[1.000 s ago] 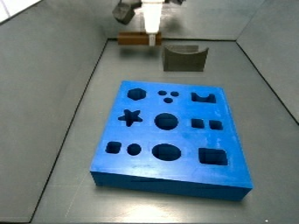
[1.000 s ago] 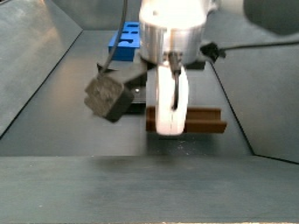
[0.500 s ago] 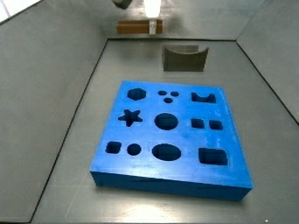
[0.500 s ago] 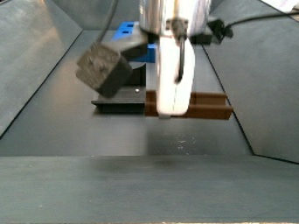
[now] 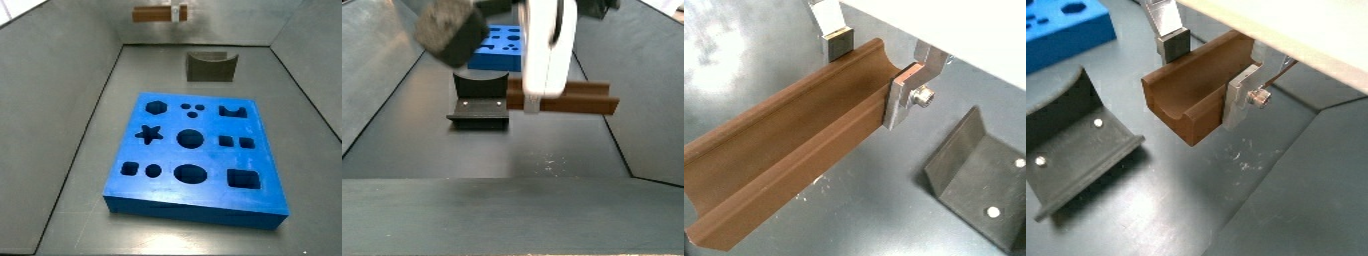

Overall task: Pick up the arch object. Move up. Place the arch object on the fixture. Regrasp the arch object. Move to above the board. Insert the arch object.
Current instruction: Place the arch object on the fixture.

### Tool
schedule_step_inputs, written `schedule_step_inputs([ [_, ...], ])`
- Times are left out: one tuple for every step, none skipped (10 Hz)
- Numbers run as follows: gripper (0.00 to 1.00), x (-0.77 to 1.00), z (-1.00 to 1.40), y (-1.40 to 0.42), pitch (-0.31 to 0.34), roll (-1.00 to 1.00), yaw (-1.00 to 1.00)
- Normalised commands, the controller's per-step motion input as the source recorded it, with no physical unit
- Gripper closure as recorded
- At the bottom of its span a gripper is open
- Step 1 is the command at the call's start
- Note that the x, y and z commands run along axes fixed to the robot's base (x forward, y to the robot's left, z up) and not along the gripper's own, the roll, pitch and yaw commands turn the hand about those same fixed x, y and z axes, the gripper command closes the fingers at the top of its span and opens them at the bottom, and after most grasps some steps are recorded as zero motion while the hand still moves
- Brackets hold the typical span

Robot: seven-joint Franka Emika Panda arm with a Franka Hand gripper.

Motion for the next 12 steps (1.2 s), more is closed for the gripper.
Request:
schedule_step_inputs([
  [1.00,-0.03,0.90,0.00,0.078,0.07,0.00],
  [1.00,-0.02,0.69,0.00,0.083,0.08,0.01],
  [1.00,-0.02,0.54,0.00,0.092,0.08,0.01],
  [1.00,-0.01,0.39,0.00,0.103,0.09,0.02],
  [1.00,0.00,0.18,0.00,0.111,0.07,0.02],
  [1.00,0.88,0.37,-1.00,-0.012,-0.06,1.00],
  [1.00,0.89,0.35,-1.00,-0.010,-0.06,1.00],
  [1.00,0.90,0.34,-1.00,0.001,-0.07,1.00],
  [1.00,0.94,0.33,-1.00,0.007,-0.07,1.00],
  [1.00,0.97,0.32,-1.00,0.011,-0.06,1.00],
  [1.00,1.00,0.29,-0.94,0.021,-0.06,1.00],
  [1.00,1.00,0.25,-0.85,0.031,-0.06,1.00],
])
